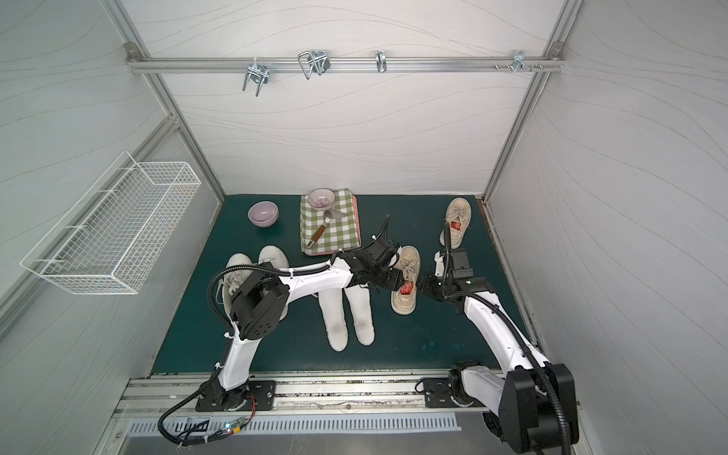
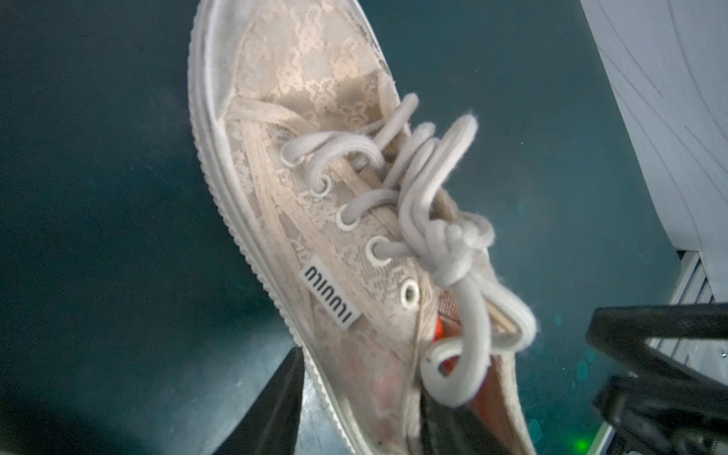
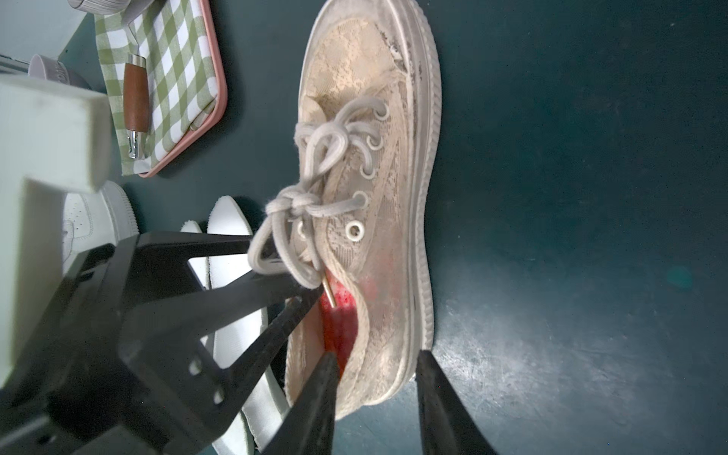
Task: Remove the insole from the shoe
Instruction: Adjust the shoe at the center of the board.
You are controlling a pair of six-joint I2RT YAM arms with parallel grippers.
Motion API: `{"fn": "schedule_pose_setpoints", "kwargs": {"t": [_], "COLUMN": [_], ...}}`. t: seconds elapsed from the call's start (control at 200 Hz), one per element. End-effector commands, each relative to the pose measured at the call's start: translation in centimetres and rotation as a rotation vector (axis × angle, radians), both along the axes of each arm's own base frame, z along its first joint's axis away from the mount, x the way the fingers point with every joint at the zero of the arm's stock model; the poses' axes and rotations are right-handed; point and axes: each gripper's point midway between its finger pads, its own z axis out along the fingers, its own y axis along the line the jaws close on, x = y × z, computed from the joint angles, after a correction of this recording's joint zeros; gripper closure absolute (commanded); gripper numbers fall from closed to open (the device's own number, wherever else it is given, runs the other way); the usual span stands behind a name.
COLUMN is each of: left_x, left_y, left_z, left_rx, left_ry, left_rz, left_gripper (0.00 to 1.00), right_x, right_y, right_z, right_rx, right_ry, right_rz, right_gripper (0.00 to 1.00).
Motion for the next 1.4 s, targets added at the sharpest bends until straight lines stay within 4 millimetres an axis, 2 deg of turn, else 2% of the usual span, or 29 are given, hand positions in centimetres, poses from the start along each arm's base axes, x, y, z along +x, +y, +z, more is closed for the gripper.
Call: {"fn": "schedule_pose_setpoints", "kwargs": {"t": [0.0,0.24,0.525,0.74,0.9,1.135,1.285,1.395], "left_x": [0.9,0.1,-2.8,-4.2,-4.2,-4.2,-4.4,-4.5], "left_y": [-1.0,-0.5,0.6,0.9,1.0,0.9,0.7,0.6], "left_z": [1.1,2.1,3.8,4.1,4.2,4.2,4.4,4.5], "left_rx": [-0.034,-0.081,-0.148,-0.182,-0.191,-0.196,-0.208,-0.216], "left_ry": [-0.050,-0.088,-0.133,-0.130,-0.127,-0.123,-0.118,-0.112], "left_rz": [-0.007,-0.036,-0.171,-0.221,-0.211,-0.206,-0.214,-0.220], "left_gripper": [0.65,1.00,1.00,1.00,1.00,1.00,1.00,1.00], "right_x": [1.0,1.3,1.0,-0.2,-0.5,-1.1,-1.0,-0.8], "right_y": [0.3,1.0,2.1,4.6,4.6,3.8,4.6,5.6], "right_z": [1.2,1.3,1.6,1.2,0.2,-1.4,-1.8,-1.3], "right_rx": [0.006,-0.021,-0.040,-0.058,-0.088,-0.144,-0.135,-0.095], "right_ry": [-0.041,-0.050,-0.078,-0.097,-0.062,-0.029,-0.027,-0.038], "right_rz": [-0.011,0.014,0.074,0.197,0.192,0.183,0.208,0.231], "right_gripper": [0.64,0.67,0.71,0.76,0.82,0.84,0.83,0.78]}}
